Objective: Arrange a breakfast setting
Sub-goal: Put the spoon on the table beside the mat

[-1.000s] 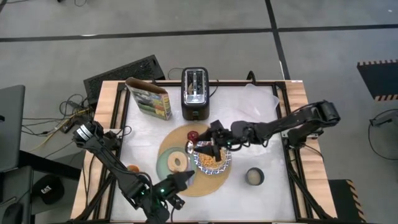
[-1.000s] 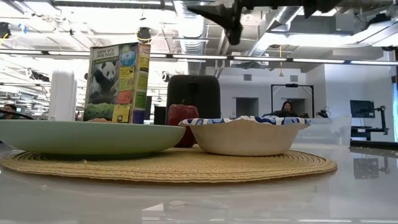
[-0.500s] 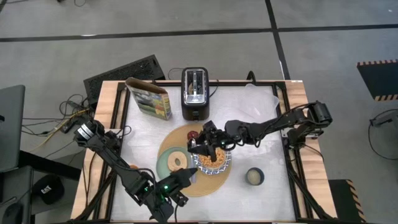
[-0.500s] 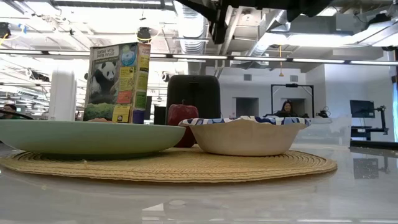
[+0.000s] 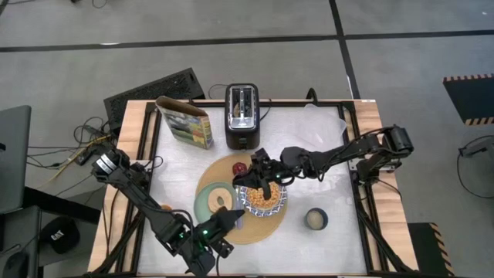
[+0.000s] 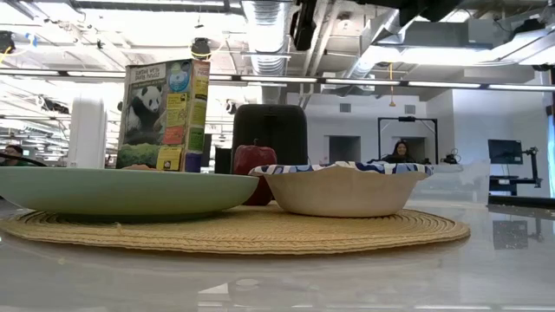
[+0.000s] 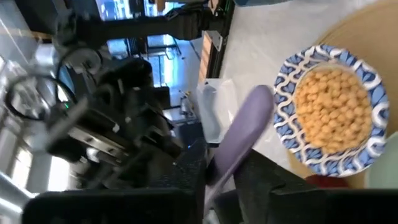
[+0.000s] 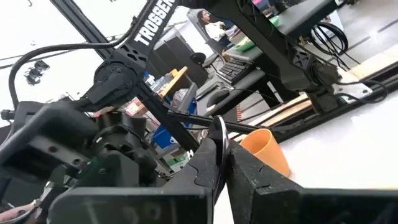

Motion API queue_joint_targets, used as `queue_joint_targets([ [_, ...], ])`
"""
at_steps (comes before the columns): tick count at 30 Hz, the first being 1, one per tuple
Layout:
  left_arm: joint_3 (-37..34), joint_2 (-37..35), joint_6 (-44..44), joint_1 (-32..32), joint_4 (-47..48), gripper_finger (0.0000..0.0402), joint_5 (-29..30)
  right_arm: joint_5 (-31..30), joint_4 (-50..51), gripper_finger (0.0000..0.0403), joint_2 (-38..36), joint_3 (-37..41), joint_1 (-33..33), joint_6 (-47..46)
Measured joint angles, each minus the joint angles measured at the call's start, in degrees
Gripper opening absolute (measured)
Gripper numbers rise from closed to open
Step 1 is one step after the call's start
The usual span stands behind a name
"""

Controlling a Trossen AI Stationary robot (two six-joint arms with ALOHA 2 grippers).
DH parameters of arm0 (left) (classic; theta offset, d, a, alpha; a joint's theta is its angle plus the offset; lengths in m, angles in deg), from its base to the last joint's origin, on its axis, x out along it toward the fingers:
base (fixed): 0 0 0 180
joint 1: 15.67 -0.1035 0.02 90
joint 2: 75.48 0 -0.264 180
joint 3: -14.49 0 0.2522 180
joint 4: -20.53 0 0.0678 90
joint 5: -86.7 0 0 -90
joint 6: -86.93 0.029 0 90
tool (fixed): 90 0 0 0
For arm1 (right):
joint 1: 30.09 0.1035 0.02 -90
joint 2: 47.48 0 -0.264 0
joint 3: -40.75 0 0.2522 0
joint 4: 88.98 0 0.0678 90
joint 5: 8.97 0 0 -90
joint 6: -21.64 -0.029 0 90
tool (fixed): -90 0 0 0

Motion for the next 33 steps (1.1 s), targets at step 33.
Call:
queue_joint_targets([
  [33, -9.60, -2.70, -105.81, 10.52, 61.48, 0.0162, -2.40, -17.94, 69.87, 0.0044, -21.05, 0.22, -0.12, -10.91],
])
